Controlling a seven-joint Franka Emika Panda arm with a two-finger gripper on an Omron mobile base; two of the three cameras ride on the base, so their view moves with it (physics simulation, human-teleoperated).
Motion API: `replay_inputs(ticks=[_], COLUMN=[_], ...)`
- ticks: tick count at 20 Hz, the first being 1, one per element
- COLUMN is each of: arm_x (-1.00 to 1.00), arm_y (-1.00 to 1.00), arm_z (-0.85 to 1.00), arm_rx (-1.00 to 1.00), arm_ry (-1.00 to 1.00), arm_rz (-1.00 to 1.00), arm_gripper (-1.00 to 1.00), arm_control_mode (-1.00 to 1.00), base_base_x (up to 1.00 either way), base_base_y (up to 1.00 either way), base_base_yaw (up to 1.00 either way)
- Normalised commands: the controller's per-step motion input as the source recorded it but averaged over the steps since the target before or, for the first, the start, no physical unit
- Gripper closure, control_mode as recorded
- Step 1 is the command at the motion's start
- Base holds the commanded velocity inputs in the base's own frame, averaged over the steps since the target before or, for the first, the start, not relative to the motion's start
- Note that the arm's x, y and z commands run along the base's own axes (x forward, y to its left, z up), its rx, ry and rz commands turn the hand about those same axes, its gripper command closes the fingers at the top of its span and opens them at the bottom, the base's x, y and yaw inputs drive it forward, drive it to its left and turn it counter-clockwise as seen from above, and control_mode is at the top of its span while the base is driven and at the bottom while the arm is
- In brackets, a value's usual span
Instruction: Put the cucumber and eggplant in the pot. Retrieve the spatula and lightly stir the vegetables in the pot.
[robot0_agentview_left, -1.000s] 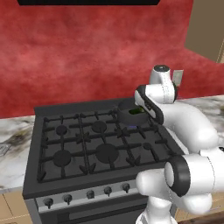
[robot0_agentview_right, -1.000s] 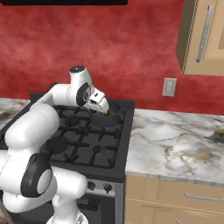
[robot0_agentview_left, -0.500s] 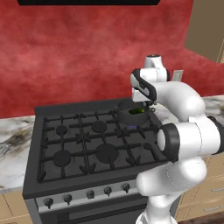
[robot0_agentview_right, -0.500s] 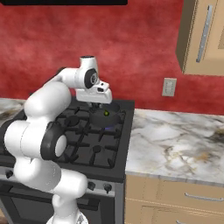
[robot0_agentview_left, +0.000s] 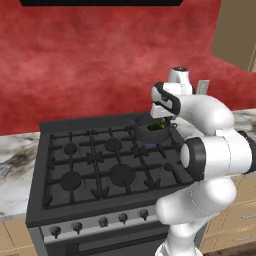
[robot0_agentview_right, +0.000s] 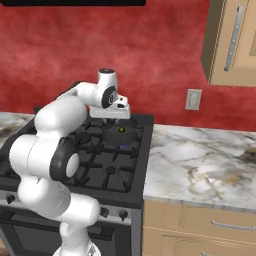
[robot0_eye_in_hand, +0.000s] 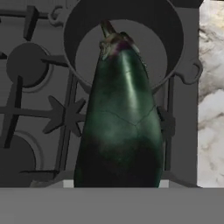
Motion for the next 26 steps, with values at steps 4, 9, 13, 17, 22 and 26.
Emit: replay_inputs(ticks=[4, 9, 13, 17, 22, 26], arm_x=[0.56, 0.47, 0.11, 0.2, 0.31, 0.42], arm_y=[0.0, 0.0, 0.0, 0.0, 0.0, 0.0], arm_z=[0.0, -0.22, -0.4, -0.34, -0.1, -0.17], arm_rx=[0.01, 0.0, 0.0, 0.0, 0.0, 0.0], arm_ry=[0.05, 0.13, 0.06, 0.04, 0.0, 0.03], arm_rz=[0.14, 0.1, 0.03, 0.02, 0.02, 0.01], arm_gripper=[1.0, 1.0, 1.0, 1.0, 1.0, 1.0], arm_control_mode=[-1.0, -1.0, -1.0, -1.0, -1.0, -1.0], base_base_x=[0.0, 0.0, 0.0, 0.0, 0.0, 0.0], base_base_y=[0.0, 0.0, 0.0, 0.0, 0.0, 0.0], base_base_yaw=[0.0, 0.0, 0.0, 0.0, 0.0, 0.0])
